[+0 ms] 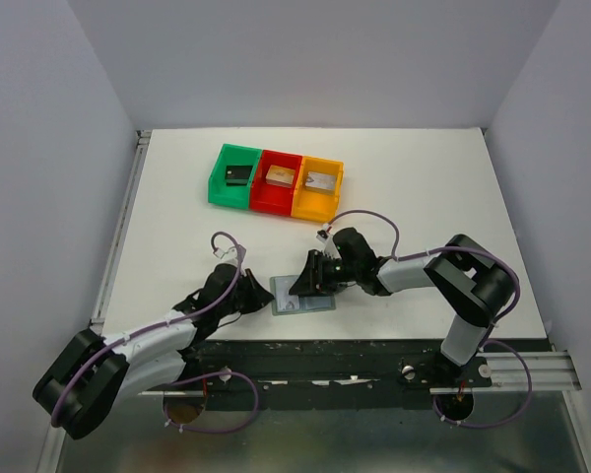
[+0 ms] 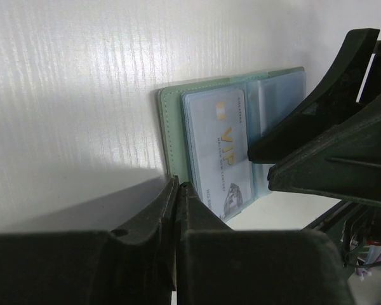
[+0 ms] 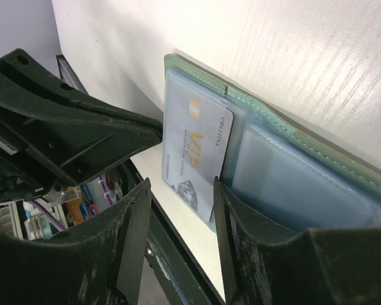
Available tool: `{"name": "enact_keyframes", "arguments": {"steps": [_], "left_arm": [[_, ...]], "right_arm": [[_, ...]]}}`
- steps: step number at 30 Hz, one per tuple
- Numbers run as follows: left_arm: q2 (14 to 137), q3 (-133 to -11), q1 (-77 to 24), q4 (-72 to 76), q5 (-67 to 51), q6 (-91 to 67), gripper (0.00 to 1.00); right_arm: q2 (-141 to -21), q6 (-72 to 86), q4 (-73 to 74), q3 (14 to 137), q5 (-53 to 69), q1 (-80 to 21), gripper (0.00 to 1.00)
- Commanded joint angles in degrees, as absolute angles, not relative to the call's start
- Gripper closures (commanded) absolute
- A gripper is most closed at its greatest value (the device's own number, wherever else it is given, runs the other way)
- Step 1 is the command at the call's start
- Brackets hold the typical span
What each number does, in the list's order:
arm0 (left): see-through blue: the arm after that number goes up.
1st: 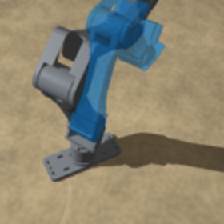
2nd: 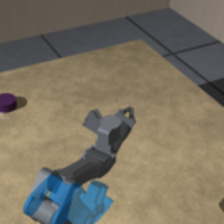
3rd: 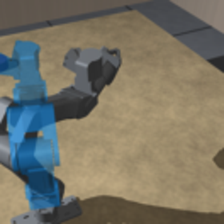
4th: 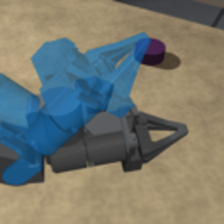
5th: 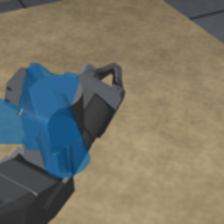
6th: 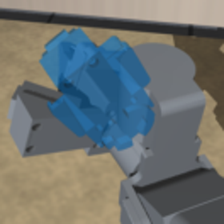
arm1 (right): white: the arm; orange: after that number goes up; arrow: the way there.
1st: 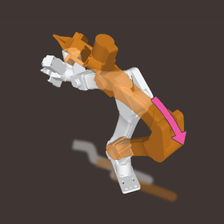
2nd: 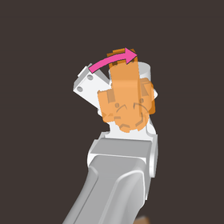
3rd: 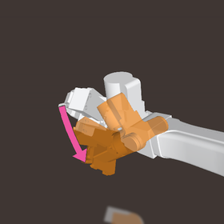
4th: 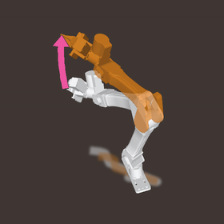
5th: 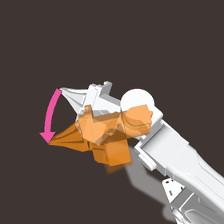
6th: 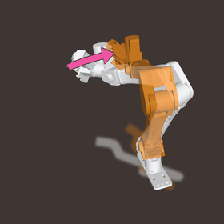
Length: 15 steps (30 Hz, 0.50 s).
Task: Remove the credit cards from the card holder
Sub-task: Remove the credit card from the card holder.
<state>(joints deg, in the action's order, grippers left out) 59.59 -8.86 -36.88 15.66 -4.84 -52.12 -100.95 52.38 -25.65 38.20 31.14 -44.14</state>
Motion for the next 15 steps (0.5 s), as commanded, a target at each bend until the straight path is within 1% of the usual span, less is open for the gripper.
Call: {"name": "enact_keyframes", "arguments": {"steps": [1,4,7,9,15], "left_arm": [[52.0,-10.9,-37.1,5.9,-1.0,-49.9,0.86],[47.1,-11.7,-36.9,3.9,-0.5,-49.7,0.86],[45.9,-12.2,-36.8,5.2,-0.5,-49.8,0.86],[47.4,-12.2,-36.9,7.4,-1.5,-49.7,0.86],[56.9,-12.6,-36.8,12.6,-3.9,-49.4,0.90]], "right_arm": [[-101.5,50.8,-23.7,38.1,30.3,-43.8,0.48],[-101.3,50.2,-22.9,38.5,30.2,-43.8,0.48],[-101.3,49.8,-22.3,38.9,30.1,-43.9,0.48],[-101.4,49.8,-22.3,38.9,30.2,-43.8,0.48],[-101.5,49.9,-22.1,38.8,30.2,-43.8,0.48]]}}
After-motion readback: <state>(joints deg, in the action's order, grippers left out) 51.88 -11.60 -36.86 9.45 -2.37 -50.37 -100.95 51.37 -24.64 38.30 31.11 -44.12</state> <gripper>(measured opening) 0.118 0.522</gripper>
